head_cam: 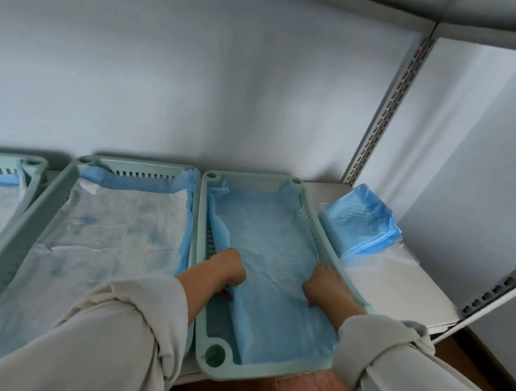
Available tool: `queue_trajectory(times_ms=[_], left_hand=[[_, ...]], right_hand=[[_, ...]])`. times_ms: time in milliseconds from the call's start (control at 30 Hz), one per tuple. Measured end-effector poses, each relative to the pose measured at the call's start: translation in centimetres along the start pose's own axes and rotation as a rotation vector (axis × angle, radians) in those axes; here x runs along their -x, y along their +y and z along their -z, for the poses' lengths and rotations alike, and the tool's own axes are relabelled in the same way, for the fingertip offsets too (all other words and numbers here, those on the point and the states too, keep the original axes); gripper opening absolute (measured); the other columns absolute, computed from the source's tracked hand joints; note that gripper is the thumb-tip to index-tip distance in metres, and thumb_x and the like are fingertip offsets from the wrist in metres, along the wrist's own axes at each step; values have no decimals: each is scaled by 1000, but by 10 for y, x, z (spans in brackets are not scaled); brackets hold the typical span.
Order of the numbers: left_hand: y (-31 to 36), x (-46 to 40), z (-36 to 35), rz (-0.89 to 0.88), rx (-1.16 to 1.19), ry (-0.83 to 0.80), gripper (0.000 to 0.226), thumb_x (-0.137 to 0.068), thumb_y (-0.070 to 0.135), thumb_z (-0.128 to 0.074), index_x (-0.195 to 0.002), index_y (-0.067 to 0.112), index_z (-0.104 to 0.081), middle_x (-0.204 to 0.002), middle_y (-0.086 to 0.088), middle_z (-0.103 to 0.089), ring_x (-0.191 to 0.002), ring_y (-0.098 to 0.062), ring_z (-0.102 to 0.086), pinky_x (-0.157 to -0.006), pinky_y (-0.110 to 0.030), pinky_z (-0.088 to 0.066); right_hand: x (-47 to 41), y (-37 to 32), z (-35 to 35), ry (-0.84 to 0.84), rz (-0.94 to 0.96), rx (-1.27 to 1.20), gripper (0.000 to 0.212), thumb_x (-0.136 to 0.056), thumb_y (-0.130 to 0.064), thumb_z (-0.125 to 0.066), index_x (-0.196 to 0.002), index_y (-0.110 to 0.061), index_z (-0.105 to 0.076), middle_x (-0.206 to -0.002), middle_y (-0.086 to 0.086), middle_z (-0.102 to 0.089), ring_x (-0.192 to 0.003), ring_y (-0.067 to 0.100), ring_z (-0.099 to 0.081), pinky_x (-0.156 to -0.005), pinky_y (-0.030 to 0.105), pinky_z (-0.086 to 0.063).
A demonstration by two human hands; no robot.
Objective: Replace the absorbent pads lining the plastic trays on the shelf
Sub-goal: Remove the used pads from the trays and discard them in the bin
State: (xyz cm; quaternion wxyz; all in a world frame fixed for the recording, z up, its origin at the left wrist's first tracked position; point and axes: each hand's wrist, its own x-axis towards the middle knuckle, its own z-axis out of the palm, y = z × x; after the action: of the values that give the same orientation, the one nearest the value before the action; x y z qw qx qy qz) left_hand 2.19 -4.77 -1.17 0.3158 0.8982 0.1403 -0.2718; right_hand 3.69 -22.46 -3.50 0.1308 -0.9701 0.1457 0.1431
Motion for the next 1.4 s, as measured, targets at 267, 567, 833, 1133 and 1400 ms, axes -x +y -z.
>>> queue_trajectory(times_ms=[267,567,833,1133,1400], left_hand=[[-1,-5,1,-106,366,159,44,-88,-8,-41,-130,-1,-52,-123,-14,-52,-105,-24,-51,-98,-33,-44],[-2,3,21,-149,657,160,50,-78,-20,-38,-105,10,-68,-104,-14,-58,-90,-26,-54,-71,-29,-50],[3,-6,15,-196,466,171,69,-88,-5,-49,-149,13,-22,-145,-16,-34,-115,-24,-47,-81,-20,-42],[11,-33,28,-157,408,183,68,-89,-1,-54,-149,15,-26,-146,-15,-34,-117,-28,-47,-85,-27,-38],[5,-37,30,-166,347,203,64,-87,4,-59,-142,6,-29,-130,-14,-46,-113,-27,-50,-89,-32,-42]], right_hand=[[2,4,6,112,-4,-76,35,-90,-17,-48,-124,-10,-53,-129,11,-56,-120,30,-54,-95,33,-43],[0,17,16,-73,-77,-366,9,-80,-8,-54,-83,-10,-46,-73,11,-56,-45,18,-54,-42,23,-48],[-13,3,12,-31,-34,-534,7,-87,-9,-52,-84,-6,-46,-69,9,-53,-49,17,-54,-40,22,-46],[-50,-16,21,-145,-174,-1063,9,-94,-7,-50,-96,-7,-41,-79,9,-46,-54,18,-51,-43,28,-48],[-54,-17,22,-79,-82,-982,14,-82,-10,-71,-83,-5,-59,-58,7,-42,-48,14,-40,-33,14,-36]])
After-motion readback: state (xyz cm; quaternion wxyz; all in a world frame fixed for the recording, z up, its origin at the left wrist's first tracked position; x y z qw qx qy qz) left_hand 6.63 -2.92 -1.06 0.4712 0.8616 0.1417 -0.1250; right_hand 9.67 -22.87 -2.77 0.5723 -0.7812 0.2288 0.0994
